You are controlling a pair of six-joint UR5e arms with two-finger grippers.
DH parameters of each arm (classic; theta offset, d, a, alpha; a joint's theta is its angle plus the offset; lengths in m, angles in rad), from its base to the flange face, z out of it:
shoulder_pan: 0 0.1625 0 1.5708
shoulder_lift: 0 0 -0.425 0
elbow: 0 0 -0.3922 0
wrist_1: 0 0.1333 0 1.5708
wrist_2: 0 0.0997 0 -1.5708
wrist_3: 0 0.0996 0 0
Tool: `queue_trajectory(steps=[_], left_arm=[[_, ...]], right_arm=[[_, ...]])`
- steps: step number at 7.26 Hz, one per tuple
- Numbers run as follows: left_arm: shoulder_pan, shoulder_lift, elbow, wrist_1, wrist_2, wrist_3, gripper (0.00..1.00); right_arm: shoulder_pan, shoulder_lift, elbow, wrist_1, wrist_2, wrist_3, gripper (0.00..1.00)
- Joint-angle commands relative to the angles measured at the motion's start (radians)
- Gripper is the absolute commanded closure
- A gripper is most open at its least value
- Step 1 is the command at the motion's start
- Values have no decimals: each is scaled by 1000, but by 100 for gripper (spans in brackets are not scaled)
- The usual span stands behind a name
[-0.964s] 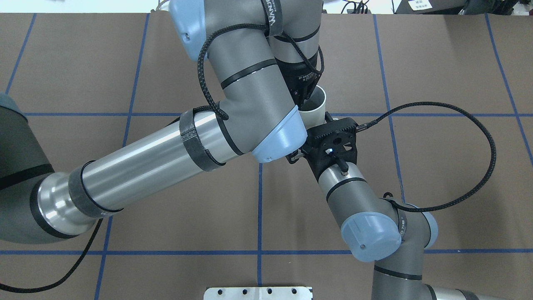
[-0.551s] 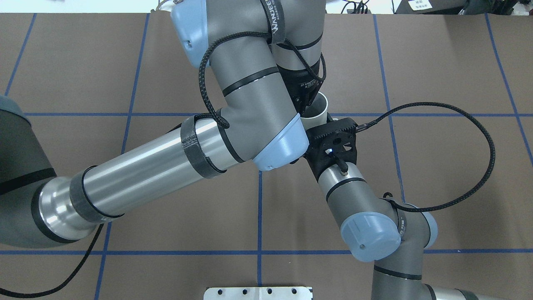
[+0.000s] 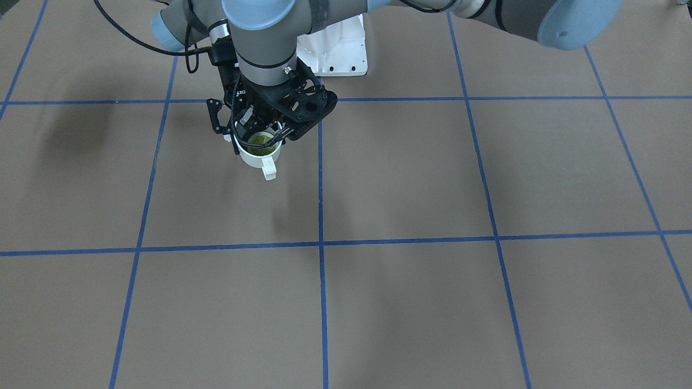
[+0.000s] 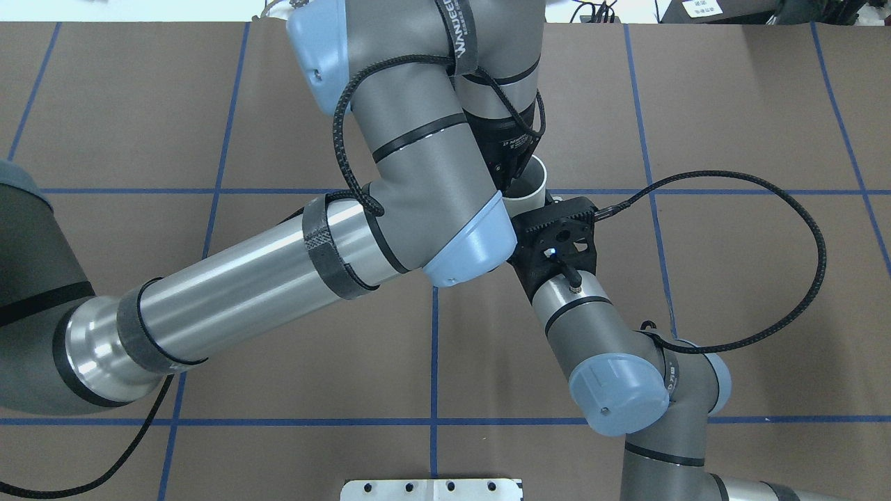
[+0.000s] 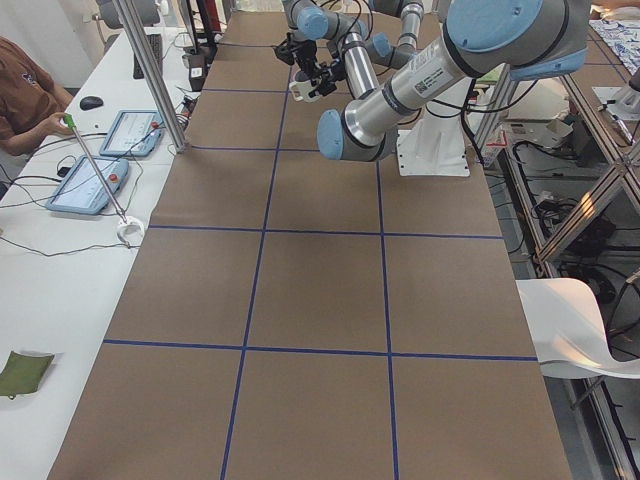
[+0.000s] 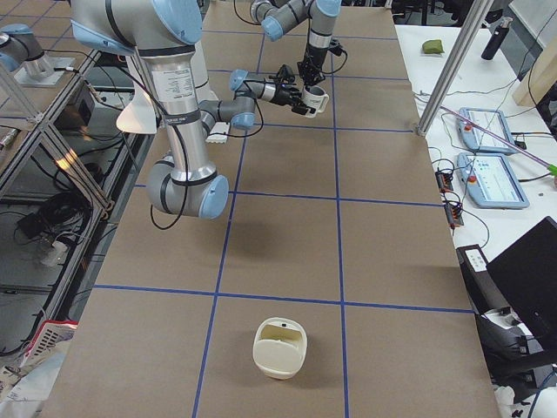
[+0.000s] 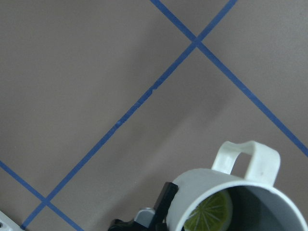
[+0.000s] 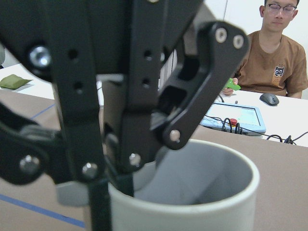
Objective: Left arm hands cup to right arm to dump lemon
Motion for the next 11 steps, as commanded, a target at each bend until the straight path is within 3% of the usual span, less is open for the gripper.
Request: queue_trajectory(steps=[1, 4, 7, 9, 10, 11], left_arm=[[3, -8, 0, -1, -1, 1, 0], [-65, 0, -142, 31, -1, 13, 0], [-121, 18, -160, 50, 1, 24, 0], [-122, 38, -158, 50, 7, 50, 0], [-122, 46, -158, 50, 8, 50, 0], [-122, 48, -157, 48, 10, 50, 0]], right_arm=[[-1, -2, -1, 0, 1, -2, 55], [3, -30, 13, 52, -1, 2, 55], [52, -350, 33, 456, 8, 2, 55], [129, -532, 30, 561, 22, 5, 57], [178, -614, 25, 655, 72, 22, 65], [266, -683, 21, 729, 182, 34, 66]])
